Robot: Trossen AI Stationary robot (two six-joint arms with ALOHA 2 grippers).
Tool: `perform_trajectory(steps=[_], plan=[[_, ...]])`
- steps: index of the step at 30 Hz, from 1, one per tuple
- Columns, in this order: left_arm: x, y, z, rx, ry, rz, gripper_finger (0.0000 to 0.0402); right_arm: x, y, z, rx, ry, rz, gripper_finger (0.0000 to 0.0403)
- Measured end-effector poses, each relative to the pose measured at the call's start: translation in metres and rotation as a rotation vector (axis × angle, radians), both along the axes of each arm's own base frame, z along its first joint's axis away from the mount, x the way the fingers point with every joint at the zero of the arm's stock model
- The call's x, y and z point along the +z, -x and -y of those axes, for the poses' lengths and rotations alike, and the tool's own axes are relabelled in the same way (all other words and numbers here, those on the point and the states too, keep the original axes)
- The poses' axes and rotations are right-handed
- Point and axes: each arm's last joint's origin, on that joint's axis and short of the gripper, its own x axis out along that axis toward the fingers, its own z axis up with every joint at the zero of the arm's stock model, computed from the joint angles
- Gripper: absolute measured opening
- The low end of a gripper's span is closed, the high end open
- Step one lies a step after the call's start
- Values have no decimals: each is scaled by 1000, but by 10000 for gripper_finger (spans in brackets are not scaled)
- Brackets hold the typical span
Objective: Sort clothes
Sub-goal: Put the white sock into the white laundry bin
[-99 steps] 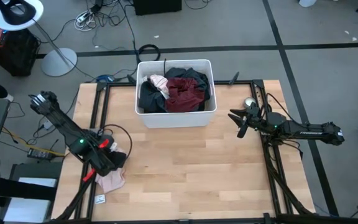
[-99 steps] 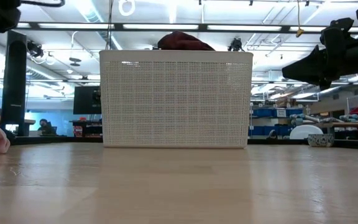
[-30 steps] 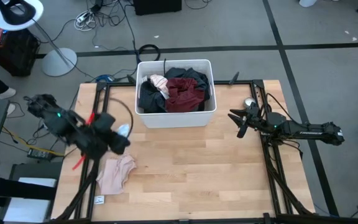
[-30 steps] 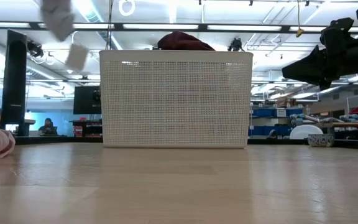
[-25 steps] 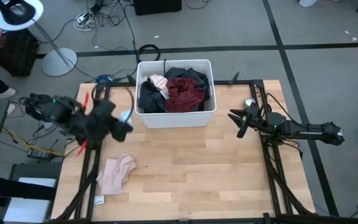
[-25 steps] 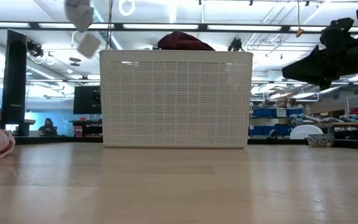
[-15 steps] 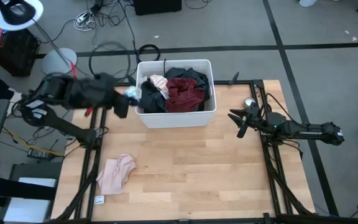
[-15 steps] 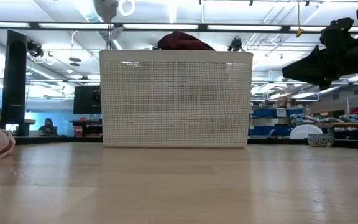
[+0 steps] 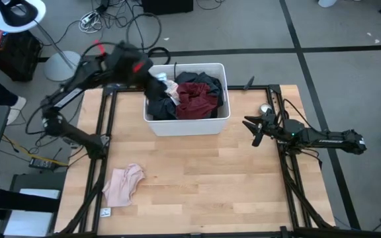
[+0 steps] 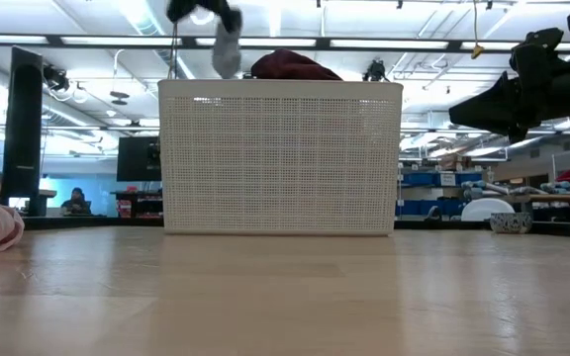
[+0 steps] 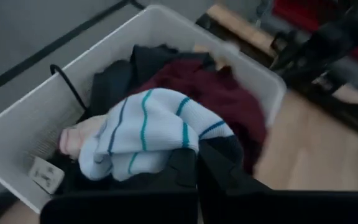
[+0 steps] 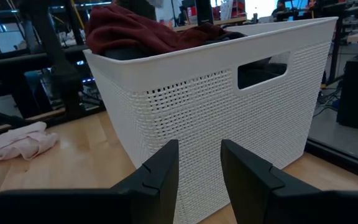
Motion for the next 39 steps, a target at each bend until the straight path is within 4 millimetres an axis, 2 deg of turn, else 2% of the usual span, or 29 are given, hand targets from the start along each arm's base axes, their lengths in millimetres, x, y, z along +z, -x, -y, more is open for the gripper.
perform_trajectory(steps=[5,10,16,21,24,30,35,39], plan=[[-27,-19,-43,-97,8,-112,0,0,0,0,0,0,0,121],[-56,-36,-74,-164,12,-212,0,0,0,0,0,0,1,121],[-97,-61,-95,-217,70,-343,1,0,0,0,0,0,0,121],[-133,-76,-107,-230,176,-457,1,0,0,0,0,0,0,121],[-147,-81,-110,-235,225,-508,6,0,0,0,0,0,0,121],[-165,-86,-114,-264,266,-572,54,0,0,0,0,0,0,121],[-167,-89,-116,-257,255,-556,104,0,0,0,0,0,0,121],[-161,-89,-116,-241,260,-550,128,0,0,0,0,0,0,121]])
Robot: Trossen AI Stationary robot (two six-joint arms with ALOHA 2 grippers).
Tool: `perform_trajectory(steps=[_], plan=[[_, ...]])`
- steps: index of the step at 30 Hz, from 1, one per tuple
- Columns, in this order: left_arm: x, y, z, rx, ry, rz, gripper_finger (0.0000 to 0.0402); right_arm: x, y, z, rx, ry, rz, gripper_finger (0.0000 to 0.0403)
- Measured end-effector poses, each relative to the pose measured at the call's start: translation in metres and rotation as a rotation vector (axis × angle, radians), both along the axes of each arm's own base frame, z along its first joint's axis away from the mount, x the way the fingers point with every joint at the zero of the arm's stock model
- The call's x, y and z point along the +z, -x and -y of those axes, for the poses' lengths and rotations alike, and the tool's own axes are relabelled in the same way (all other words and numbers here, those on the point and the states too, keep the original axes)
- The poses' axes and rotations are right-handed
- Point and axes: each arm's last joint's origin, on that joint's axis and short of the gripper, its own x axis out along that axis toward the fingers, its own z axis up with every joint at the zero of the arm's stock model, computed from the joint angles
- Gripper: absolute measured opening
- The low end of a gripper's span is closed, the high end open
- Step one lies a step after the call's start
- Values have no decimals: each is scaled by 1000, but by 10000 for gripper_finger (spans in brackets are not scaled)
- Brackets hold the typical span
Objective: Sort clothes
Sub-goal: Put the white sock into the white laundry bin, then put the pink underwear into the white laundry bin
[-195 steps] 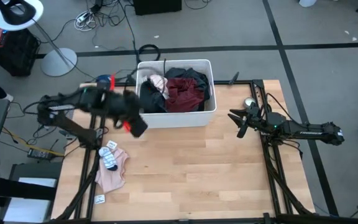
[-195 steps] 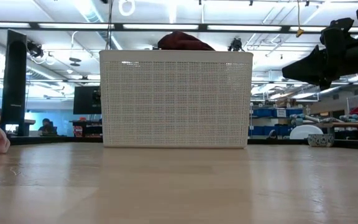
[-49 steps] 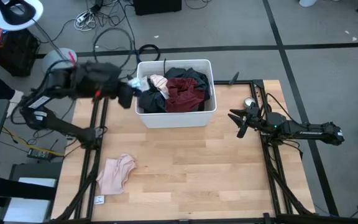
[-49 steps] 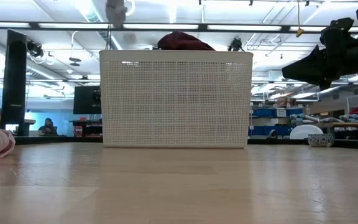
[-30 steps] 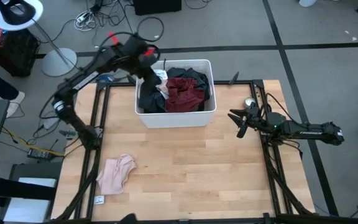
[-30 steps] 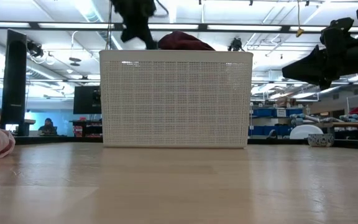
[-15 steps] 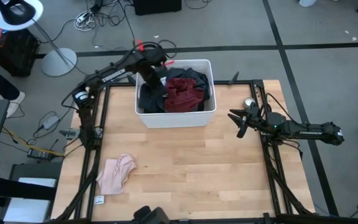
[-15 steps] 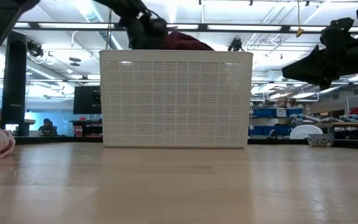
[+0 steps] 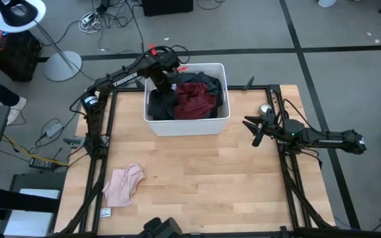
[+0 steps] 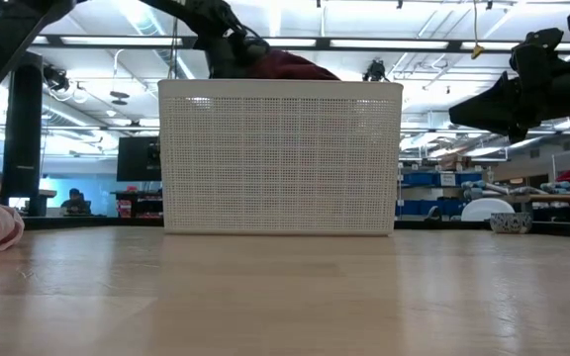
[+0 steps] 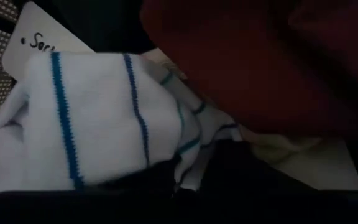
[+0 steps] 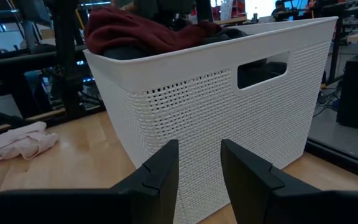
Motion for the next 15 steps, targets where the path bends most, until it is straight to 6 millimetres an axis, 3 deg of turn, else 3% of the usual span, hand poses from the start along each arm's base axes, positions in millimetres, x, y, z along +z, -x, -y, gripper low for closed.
perform_trajectory(steps=[5,15], plan=[[23,2,1,8,-16,25,132,0,0,0,0,0,0,121],[103,12,21,41,-119,141,132,0,0,0,0,0,0,121]])
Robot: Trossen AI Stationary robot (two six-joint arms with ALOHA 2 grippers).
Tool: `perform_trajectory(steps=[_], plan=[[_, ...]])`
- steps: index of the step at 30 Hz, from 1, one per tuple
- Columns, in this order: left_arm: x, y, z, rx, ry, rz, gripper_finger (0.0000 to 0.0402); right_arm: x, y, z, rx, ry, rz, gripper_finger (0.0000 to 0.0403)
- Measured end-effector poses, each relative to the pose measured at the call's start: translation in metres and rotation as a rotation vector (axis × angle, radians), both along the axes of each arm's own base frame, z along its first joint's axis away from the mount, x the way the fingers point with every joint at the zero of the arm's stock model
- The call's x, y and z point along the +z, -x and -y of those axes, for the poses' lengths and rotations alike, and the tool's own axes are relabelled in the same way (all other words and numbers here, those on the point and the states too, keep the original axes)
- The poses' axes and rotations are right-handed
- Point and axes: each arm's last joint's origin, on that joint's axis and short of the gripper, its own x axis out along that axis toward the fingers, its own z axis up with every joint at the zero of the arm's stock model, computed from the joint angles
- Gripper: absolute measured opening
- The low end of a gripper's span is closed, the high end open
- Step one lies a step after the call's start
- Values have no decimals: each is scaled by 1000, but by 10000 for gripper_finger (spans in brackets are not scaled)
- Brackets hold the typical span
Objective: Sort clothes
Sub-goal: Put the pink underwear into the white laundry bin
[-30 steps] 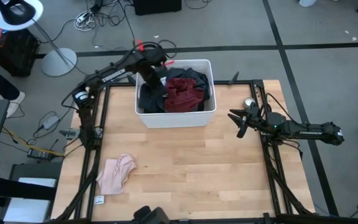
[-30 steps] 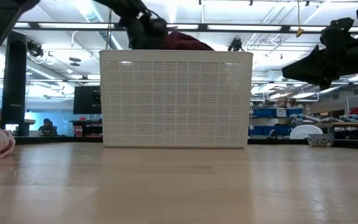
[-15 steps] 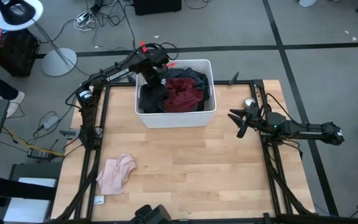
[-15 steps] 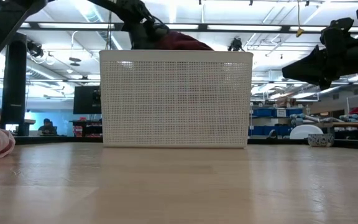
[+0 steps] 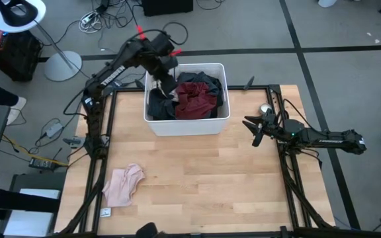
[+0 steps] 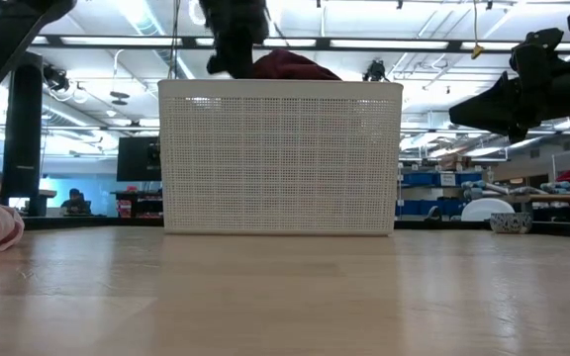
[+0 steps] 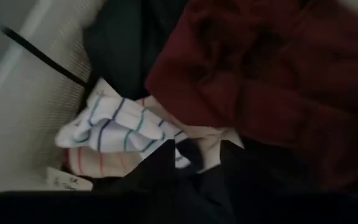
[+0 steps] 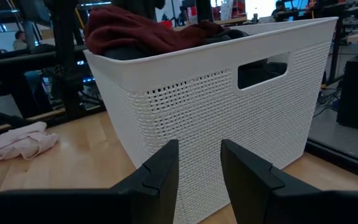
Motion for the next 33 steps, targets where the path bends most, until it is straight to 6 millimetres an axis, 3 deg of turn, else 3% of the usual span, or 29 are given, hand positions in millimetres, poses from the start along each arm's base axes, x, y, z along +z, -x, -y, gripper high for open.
perform_trajectory(steps=[6,13,17,24,33], plan=[[34,18,36,32,-45,67,132,0,0,0,0,0,5,121],[62,60,94,97,-107,91,132,1,0,0,0,1,8,121],[66,89,127,164,-117,115,132,1,0,0,0,1,15,121],[32,135,175,320,-16,91,131,1,0,0,0,1,15,121],[-57,167,219,478,148,-20,131,1,0,0,0,1,15,121]])
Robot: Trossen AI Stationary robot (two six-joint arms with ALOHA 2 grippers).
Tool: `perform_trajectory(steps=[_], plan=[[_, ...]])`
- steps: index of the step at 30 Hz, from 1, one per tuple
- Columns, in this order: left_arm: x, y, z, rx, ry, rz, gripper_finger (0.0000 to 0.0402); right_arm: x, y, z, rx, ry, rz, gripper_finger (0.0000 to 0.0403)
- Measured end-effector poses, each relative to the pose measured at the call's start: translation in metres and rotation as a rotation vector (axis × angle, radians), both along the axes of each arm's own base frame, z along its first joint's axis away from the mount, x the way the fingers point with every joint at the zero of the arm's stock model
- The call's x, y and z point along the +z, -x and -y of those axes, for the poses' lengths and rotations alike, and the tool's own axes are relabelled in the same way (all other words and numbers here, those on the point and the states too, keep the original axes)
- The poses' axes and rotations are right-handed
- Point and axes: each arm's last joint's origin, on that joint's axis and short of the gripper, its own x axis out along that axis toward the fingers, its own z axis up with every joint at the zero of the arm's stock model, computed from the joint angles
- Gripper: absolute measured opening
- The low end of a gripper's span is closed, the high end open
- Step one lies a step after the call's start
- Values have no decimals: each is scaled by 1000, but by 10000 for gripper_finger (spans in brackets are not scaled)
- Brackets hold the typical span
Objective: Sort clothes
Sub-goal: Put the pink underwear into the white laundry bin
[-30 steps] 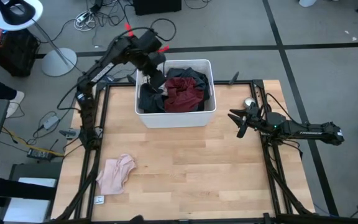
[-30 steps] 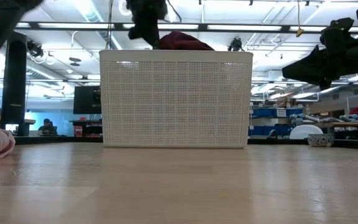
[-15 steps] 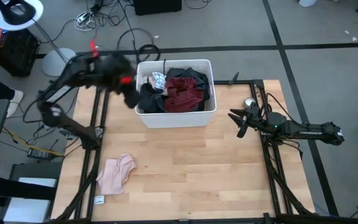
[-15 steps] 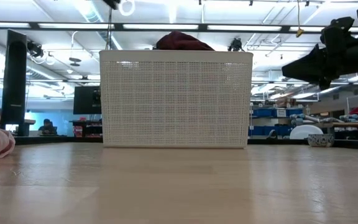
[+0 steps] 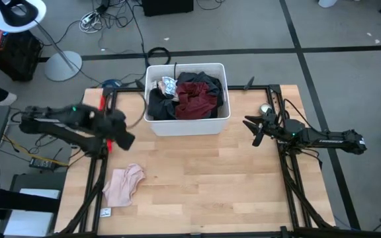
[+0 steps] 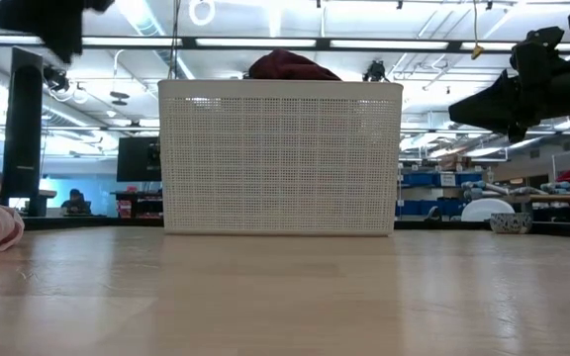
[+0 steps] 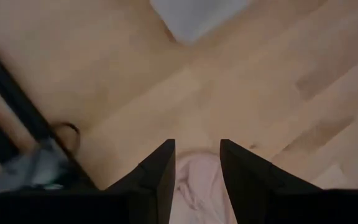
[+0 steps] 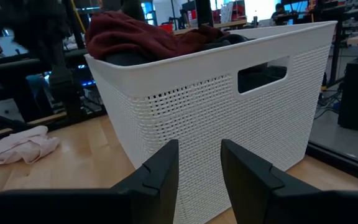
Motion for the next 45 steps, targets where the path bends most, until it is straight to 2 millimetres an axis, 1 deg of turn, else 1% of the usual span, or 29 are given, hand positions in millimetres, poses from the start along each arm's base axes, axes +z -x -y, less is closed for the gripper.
perform_trajectory(steps=[4,7,10,13,15,19,25,32,36,40,43,45], plan=[[-39,-7,19,13,77,34,131,0,0,0,0,0,0,121],[-65,-14,33,15,124,58,131,0,0,0,-1,0,0,121],[-88,-19,47,11,162,38,131,0,0,0,0,0,0,121],[-105,-20,60,-7,189,-2,131,0,0,0,0,0,0,121],[-113,-19,67,-17,187,-37,131,0,0,0,0,0,0,121],[-121,-20,79,-35,172,-83,131,0,0,0,0,0,0,121],[-138,-26,91,-56,111,-177,131,0,0,0,0,0,0,121],[-156,-39,109,-127,101,-178,131,0,0,0,0,0,0,121],[-167,-43,112,-125,66,-227,131,0,0,0,0,0,0,121],[-186,-43,112,-118,39,-273,131,0,0,0,0,0,0,121],[-200,-43,112,-104,95,-264,128,0,0,0,0,0,0,121],[-205,-44,113,-91,140,-247,111,0,0,0,0,0,0,121]])
